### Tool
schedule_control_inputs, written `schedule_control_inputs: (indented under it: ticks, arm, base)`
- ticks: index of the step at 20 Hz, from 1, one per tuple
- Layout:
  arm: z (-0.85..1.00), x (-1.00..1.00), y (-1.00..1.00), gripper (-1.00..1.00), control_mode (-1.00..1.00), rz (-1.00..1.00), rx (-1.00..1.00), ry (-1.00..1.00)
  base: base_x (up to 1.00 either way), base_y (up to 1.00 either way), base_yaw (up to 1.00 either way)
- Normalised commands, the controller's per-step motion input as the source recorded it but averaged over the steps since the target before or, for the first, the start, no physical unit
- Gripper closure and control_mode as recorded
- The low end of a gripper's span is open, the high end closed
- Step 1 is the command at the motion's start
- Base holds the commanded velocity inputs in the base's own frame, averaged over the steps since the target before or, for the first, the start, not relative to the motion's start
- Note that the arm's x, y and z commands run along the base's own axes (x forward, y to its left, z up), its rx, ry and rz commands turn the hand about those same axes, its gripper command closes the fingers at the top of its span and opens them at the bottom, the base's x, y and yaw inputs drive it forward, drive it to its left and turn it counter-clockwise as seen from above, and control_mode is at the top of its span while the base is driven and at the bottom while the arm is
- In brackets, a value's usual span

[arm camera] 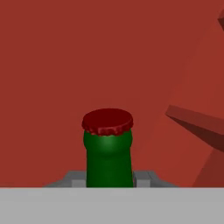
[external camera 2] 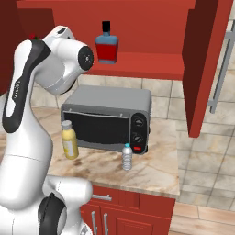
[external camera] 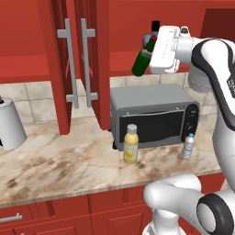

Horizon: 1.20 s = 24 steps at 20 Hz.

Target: Sort all alcoholic drinks to one cabinet, and non-alcoholic drinks to the other.

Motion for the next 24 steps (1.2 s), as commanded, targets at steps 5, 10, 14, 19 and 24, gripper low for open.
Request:
schedule_control_inputs:
  ticks: [5, 10, 14, 19, 24]
  arm:
    - [0.0, 0.21, 0.03, 1.0, -1.0, 0.0, 0.0, 0.0]
    - [0.0, 0.23, 0.03, 1.0, -1.0, 0.0, 0.0, 0.0]
    - [0.0, 0.29, 0.0, 1.0, -1.0, 0.0, 0.0, 0.0]
    - [0.0, 0.31, 0.01, 1.0, -1.0, 0.0, 0.0, 0.0]
    - [0.0, 0.32, 0.01, 1.0, -1.0, 0.0, 0.0, 0.0]
  base:
    - [0.0, 0.0, 0.0]
    - [0.0, 0.0, 0.0]
    - [0.0, 0.0, 0.0]
    - [0.0, 0.0, 0.0]
    - [0.0, 0.0, 0.0]
